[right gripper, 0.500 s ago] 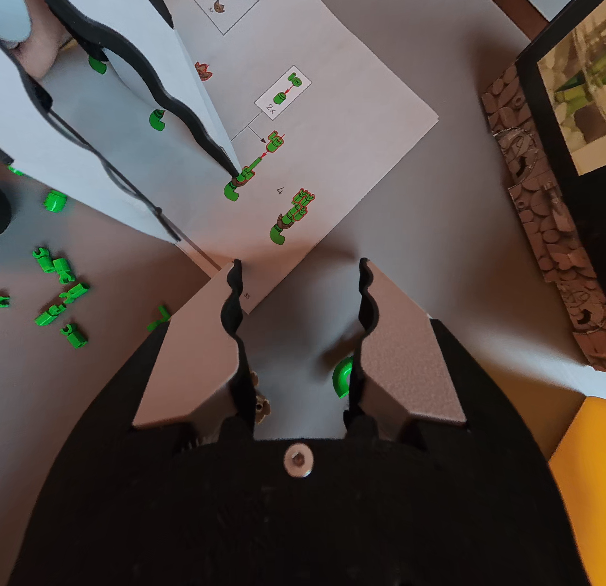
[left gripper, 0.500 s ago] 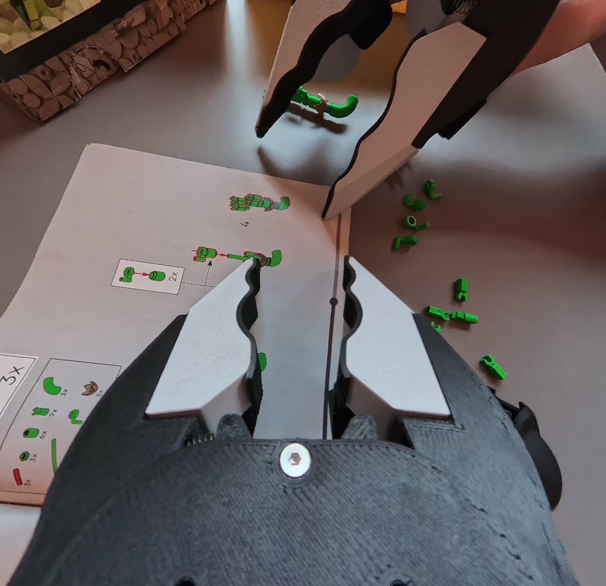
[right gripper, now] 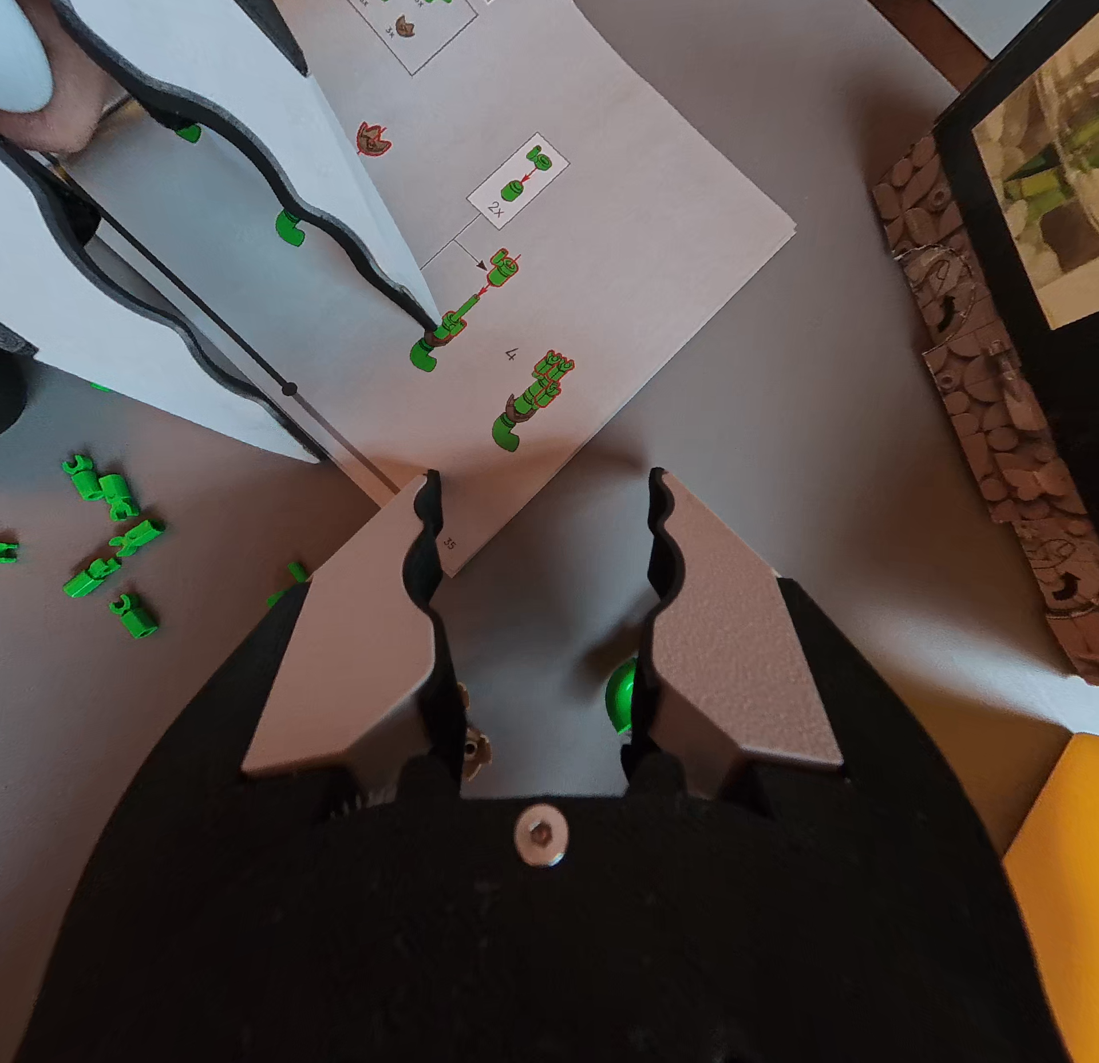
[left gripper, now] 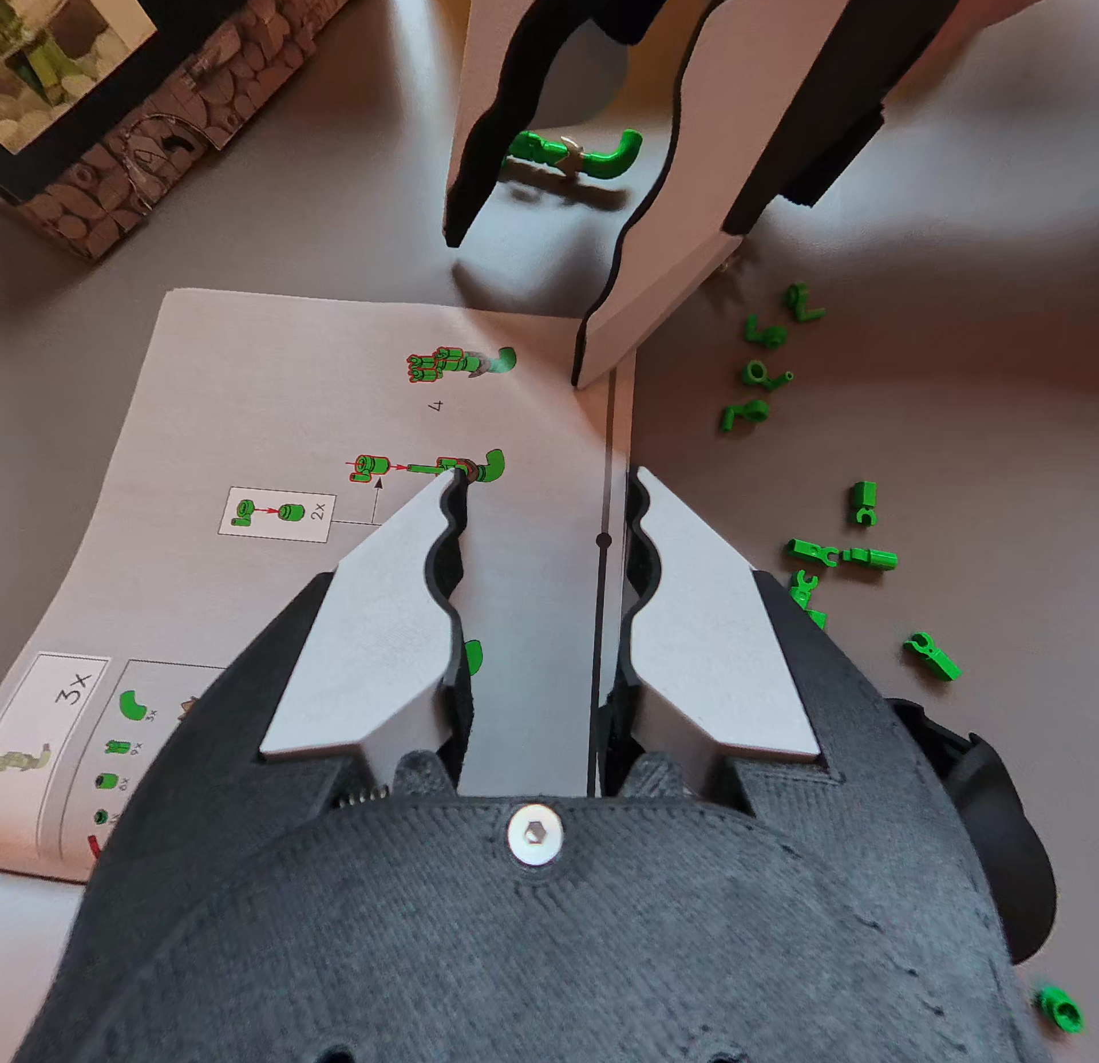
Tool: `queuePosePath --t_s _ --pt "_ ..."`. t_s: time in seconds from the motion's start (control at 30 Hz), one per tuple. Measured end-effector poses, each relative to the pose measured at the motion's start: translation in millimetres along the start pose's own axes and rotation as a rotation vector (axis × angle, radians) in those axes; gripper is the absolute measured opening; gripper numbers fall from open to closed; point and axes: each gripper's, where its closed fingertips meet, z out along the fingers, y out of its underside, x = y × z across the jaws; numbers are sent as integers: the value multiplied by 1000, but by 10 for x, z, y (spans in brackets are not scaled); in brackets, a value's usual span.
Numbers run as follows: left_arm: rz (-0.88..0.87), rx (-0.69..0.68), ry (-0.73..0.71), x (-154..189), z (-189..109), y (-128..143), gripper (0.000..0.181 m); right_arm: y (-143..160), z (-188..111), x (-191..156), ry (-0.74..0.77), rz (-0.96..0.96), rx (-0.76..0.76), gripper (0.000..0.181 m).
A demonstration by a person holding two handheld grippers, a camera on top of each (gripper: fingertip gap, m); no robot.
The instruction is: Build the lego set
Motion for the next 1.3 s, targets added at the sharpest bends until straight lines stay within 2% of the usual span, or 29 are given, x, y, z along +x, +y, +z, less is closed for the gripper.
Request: queuePosePath --t_s 0.17,0.33,0.67,1.3 --pt "-66 34 40 -7 -16 -19 51 -1 0 0 0 -2 4 68" --pt "-132 54 56 -52 -30 -28 42 -5 -2 1 4 -11 12 69" --pt "-89 51 99 36 -41 -23 59 -5 -2 5 3 -11 17 69" --pt "-14 28 35 -6 -25 9 50 -7 -5 -1 7 -19 18 68"
